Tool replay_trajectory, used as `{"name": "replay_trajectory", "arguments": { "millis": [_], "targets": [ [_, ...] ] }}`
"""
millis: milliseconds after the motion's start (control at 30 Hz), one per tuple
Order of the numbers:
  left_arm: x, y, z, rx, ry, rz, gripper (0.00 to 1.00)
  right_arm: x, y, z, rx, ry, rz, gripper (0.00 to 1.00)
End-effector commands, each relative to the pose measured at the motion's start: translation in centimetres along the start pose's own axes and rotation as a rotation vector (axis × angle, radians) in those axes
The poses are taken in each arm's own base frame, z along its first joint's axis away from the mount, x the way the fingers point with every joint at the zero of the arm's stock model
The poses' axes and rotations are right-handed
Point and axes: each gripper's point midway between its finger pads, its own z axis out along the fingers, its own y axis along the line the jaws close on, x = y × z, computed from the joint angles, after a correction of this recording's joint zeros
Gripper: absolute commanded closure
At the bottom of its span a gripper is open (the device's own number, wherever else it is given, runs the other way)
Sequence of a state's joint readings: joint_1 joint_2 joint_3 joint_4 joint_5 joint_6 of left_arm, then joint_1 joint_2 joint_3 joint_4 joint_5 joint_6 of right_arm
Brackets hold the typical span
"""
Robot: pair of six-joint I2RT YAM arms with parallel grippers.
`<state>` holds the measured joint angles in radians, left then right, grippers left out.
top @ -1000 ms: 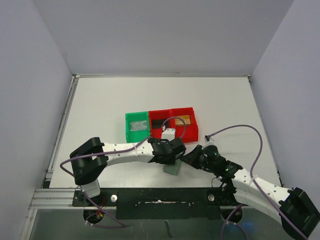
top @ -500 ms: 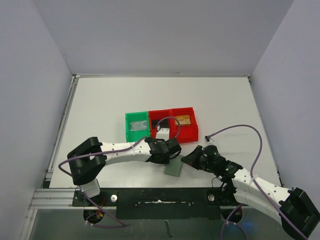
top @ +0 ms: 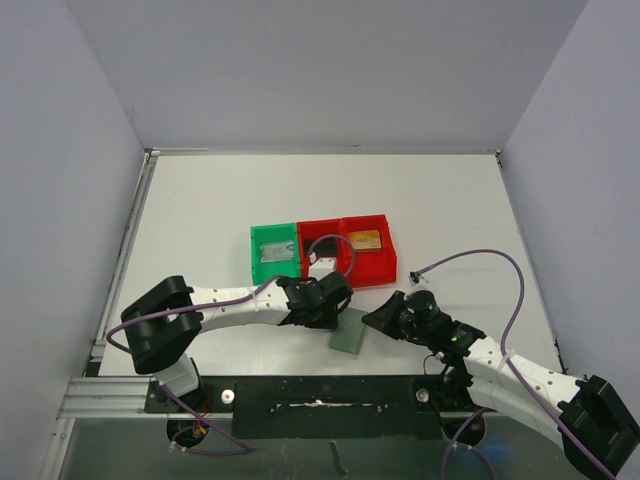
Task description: Take the credit cards out of the card holder
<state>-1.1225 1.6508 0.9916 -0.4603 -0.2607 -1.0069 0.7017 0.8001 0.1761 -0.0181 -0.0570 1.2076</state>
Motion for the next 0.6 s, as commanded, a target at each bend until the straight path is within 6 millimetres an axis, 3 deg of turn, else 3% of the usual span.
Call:
{"name": "replay_trajectory", "arguments": {
  "millis": [0, 267, 400, 567],
  "targets": [
    [-1.7, -1.8, -1.4, 0.107, -0.045, -0.028, 0.76, -1.2, 2.7, -0.4, -0.080, -0.033, -0.018, 1.00],
    [-1.8, -1.0, -1.6, 0.100, -0.050, -0.036, 0.88, -1.5, 3.0, -0.4, -0.087, -0.040, -0.009, 0.97],
    [-1.8, -1.0, -1.7, 0.103, -0.052, -0.030, 1.00, -1.5, 3.3, -0.3, -0.095, -0.036, -0.008, 0.93],
    [-2.1, -1.0, -2.2, 0.113, -0.067, -0.043, 1.00, -1.1, 3.9, -0.3, -0.112, 0.005, -0.032, 0.68]
  ]
}}
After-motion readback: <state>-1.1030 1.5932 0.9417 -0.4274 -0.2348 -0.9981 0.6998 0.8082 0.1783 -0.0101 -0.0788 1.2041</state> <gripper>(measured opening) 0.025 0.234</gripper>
